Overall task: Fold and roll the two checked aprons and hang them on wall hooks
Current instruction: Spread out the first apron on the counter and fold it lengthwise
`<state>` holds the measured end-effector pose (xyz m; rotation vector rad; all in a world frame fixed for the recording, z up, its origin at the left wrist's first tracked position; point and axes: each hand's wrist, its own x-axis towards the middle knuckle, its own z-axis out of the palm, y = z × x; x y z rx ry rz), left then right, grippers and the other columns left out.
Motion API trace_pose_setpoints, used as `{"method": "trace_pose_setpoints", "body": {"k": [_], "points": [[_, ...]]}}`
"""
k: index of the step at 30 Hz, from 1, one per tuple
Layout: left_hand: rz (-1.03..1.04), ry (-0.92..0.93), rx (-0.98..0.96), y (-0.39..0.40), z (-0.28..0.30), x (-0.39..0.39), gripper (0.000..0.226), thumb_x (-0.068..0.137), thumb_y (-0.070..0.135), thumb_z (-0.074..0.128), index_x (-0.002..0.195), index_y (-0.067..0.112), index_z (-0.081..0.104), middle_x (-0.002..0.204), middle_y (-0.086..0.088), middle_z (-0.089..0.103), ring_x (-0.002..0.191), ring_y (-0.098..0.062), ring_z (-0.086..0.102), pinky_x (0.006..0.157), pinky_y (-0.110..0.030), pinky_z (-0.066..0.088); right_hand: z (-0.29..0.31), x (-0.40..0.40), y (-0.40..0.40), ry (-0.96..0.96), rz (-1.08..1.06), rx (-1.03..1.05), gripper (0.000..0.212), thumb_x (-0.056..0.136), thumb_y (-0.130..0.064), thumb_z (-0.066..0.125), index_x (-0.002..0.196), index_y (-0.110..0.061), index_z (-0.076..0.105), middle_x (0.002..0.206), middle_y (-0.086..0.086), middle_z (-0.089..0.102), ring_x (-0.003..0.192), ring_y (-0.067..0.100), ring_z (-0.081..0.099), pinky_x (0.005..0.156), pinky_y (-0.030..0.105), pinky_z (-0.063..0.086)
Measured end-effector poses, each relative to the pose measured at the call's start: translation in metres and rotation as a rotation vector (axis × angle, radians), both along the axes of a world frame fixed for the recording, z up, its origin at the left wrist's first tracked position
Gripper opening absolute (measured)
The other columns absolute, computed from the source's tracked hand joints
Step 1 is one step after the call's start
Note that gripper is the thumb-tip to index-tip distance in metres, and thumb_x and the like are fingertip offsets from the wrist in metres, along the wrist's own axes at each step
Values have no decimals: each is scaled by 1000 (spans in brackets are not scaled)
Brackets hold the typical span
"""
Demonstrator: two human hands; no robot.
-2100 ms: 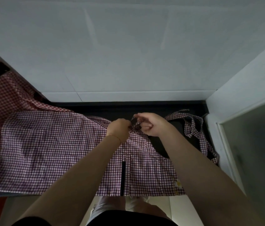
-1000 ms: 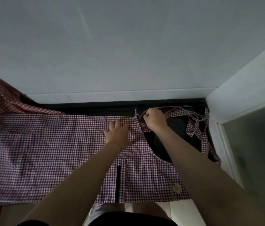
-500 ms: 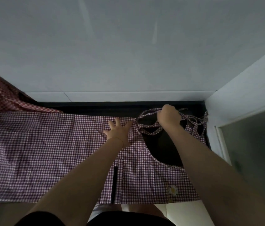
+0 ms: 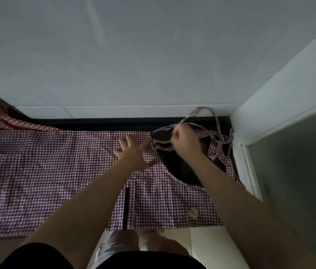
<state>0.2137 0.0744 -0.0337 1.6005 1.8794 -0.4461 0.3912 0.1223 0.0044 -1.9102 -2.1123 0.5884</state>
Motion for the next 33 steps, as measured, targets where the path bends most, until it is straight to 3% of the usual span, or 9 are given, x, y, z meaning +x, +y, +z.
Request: {"method": "trace_pose_setpoints", "body": {"k": [2,4,8,10,14,20,26,29,33], "points": [[21,-16,23,-6,-2,1,104,77,60,69,150,50,-5,160,-16,-21,144,-49,-15,112,-70,14,-16,-14,-21,-60,216,-285,38,85,-41,67,109,-13,57,108,7,58,102,26,57,84,38,48],[47,7,50,-17,-5,2,106,74,67,67,151,49,-4,161,-13,-20,145,-49,-14,112,-70,15,-31,-18,-34,-205,282,-442,48,86,-49,65,118,-15,53,117,7,58,106,25,57,90,42,47],[77,66,58,-40,-9,0,109,72,75,62,153,42,-5,162,-11,-18,146,-47,-10,110,-68,18,-42,-3,-45,-291,169,-574,29,97,-37,52,108,-12,62,111,7,63,94,22,59,76,33,46],[63,31,90,-46,-8,0,98,80,69,58,154,38,2,163,-8,-9,148,-42,-1,111,-64,22,-35,6,-39,-398,130,-620,27,99,-30,50,115,-13,62,119,6,61,104,24,58,78,33,43],[137,-51,250,-46,3,-13,68,90,39,57,150,25,26,154,-8,25,138,-30,29,105,-51,38,-10,6,-23,-521,35,-496,26,97,-20,53,121,-13,61,127,7,59,114,26,57,84,34,44],[173,28,308,-32,8,-70,59,89,27,57,144,17,36,148,-8,34,134,-28,36,104,-48,38,-4,-70,-7,-280,270,-121,30,93,-10,50,123,-7,50,123,13,51,113,31,50,85,41,43],[38,95,316,-8,0,-126,59,90,13,51,146,15,33,152,-8,32,142,-26,27,114,-50,27,-32,-131,-7,-244,328,-121,28,93,-19,54,120,-9,49,118,11,54,111,29,51,93,41,42],[-66,118,288,9,-4,-151,55,90,13,51,143,17,38,137,-8,45,128,-27,43,107,-46,31,-42,-152,-2,-331,304,-182,31,96,-23,49,125,-12,48,125,11,51,115,29,48,100,44,36],[-166,179,218,27,-2,-163,39,90,24,55,128,18,50,122,-6,55,117,-26,48,97,-39,36,-40,-161,3,-424,289,-291,31,96,-34,50,122,-16,50,117,8,60,109,27,52,101,44,30]]}}
